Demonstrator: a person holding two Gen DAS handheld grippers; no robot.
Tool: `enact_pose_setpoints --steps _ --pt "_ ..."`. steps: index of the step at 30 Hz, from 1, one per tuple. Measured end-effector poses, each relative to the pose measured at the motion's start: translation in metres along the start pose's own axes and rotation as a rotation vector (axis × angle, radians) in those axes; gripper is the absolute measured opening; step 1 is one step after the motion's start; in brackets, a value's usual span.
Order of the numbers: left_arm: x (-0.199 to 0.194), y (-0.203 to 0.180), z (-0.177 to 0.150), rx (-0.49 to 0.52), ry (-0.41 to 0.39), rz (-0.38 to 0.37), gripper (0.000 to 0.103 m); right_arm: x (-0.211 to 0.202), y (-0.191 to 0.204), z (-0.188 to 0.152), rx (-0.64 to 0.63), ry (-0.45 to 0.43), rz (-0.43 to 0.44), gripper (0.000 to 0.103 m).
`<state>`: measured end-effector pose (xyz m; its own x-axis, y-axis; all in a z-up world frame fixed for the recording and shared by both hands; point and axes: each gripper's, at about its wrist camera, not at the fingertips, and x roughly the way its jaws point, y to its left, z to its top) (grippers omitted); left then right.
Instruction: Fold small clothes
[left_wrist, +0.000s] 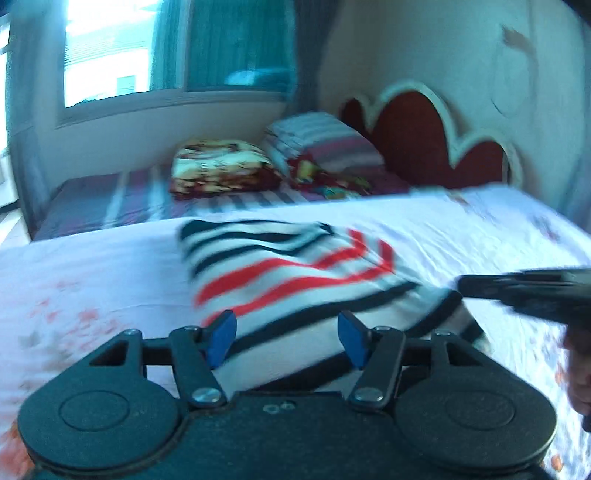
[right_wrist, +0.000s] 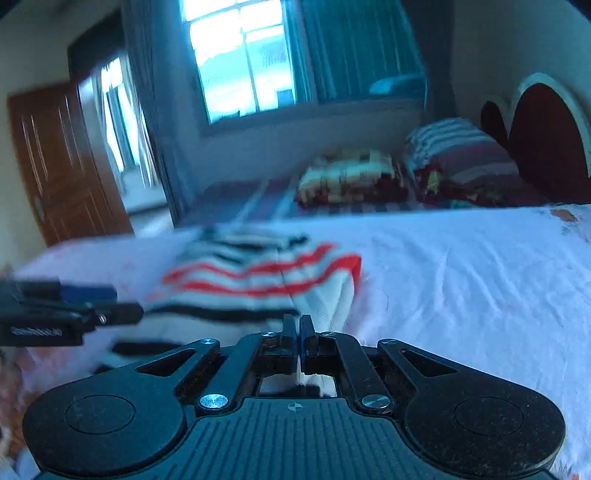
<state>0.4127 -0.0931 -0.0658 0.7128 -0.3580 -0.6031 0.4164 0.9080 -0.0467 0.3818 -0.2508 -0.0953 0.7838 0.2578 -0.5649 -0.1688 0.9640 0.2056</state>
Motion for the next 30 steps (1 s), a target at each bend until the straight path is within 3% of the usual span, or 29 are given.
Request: enact_pose_setpoints --steps 2,5,9,13,16,21,25,30 --pt "0.028 -0.012 -0.008 0.059 0.142 0.004 0.062 0.019 -0.001 -0.013 -0.030 0.051 -0.040 0.003" --pt "0.025 -0.022 -0.016 0.140 0.108 0.040 0.061 0.016 -0.006 -0.011 -0.010 0.062 -0.024 0.003" --pt "0.003 -0.008 -0.021 0.063 0.053 0.031 0.059 -0.010 -0.006 -0.006 -0.024 -0.016 0.016 0.003" --pt "0.013 0.000 -0.040 0.038 0.100 0.062 0.066 0.014 0.008 -0.030 -0.122 0.110 -0.018 0.003" --pt "0.010 0.004 -0.038 0.010 0.104 0.062 0.067 0.013 0.006 -0.028 -0.075 0.100 -0.015 0.003" --pt "0.003 0.004 -0.037 0.013 0.101 0.084 0.076 -0.006 0.005 -0.016 -0.074 0.004 -0.005 0.003" --pt "0.009 0.004 -0.038 -0.013 0.110 0.082 0.077 -0.001 0.009 -0.006 -0.062 -0.038 0.009 0.003" --pt "0.005 0.010 -0.018 -0.051 0.053 0.076 0.079 0.013 0.022 0.011 -0.090 -0.059 0.026 0.003"
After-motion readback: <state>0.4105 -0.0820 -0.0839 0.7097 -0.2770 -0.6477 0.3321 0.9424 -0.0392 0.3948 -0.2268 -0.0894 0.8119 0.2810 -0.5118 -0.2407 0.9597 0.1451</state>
